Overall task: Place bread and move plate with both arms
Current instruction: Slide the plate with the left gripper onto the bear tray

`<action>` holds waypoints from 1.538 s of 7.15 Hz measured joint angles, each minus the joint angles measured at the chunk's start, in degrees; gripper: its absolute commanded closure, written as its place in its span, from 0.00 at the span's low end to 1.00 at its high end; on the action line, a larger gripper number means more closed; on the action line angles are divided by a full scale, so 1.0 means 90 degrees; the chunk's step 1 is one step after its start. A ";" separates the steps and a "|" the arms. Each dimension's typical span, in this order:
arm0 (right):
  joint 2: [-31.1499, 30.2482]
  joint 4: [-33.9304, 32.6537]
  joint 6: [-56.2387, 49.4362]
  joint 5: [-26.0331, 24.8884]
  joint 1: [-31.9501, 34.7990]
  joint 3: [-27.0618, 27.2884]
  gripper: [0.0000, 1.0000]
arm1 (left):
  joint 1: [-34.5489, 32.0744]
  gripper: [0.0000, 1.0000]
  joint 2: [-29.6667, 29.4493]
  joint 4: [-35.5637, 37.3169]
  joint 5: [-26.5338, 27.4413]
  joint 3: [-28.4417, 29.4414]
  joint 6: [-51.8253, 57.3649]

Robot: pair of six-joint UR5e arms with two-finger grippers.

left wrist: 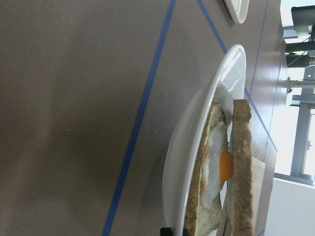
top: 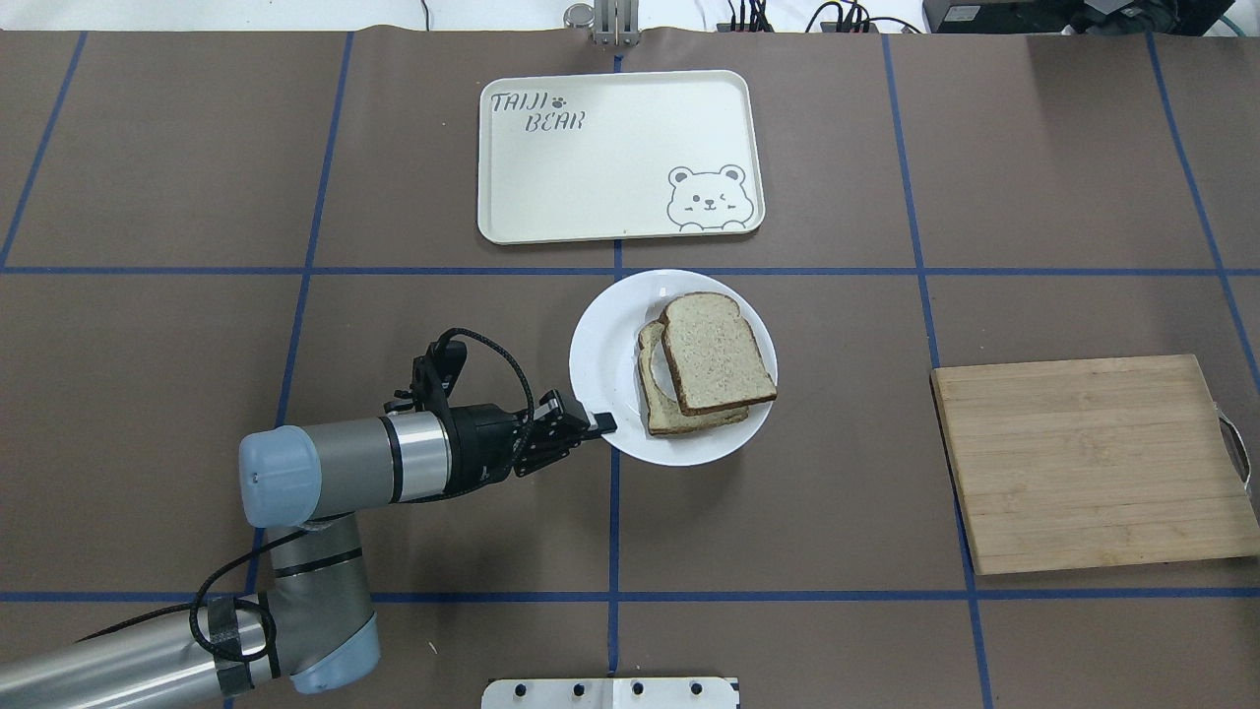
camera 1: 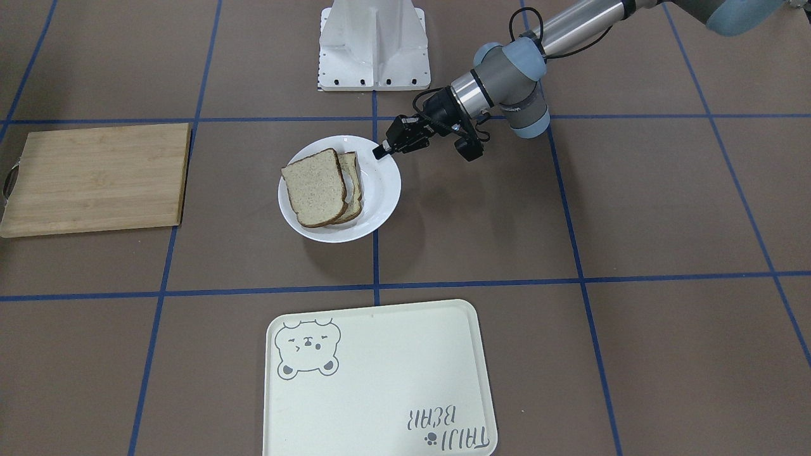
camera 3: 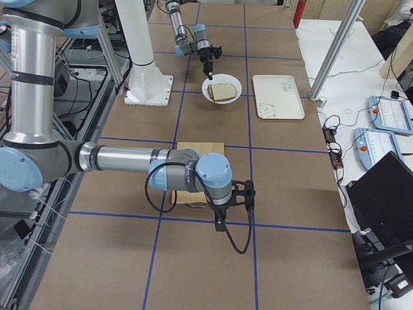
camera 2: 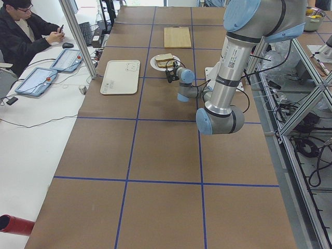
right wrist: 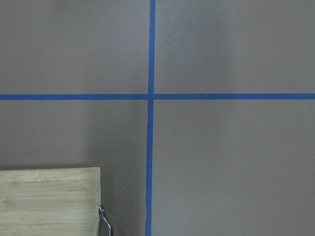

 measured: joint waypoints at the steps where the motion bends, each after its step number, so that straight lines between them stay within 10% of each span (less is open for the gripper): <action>1: -0.0003 0.0000 0.0000 -0.0004 0.0003 0.0000 0.00 | -0.0182 1.00 -0.0183 0.0031 0.0357 0.0052 -0.0639; 5: -0.0006 0.0000 0.0000 -0.0078 0.0007 -0.0014 0.00 | -0.1274 1.00 -0.1561 0.1327 0.1234 0.1833 -0.1868; 6: -0.0004 0.0000 0.0001 -0.0095 0.0007 -0.0020 0.00 | -0.1468 0.67 -0.1866 0.1566 0.1265 0.2365 -0.1920; 7: -0.0001 0.0000 0.0004 -0.0114 0.0007 -0.0025 0.00 | -0.1561 0.02 -0.2086 0.1888 0.1295 0.2704 -0.1854; 11: 0.0046 0.0000 0.0015 -0.0165 0.0007 -0.0027 0.00 | -0.1668 0.01 -0.1774 0.2645 0.0694 0.2083 0.0397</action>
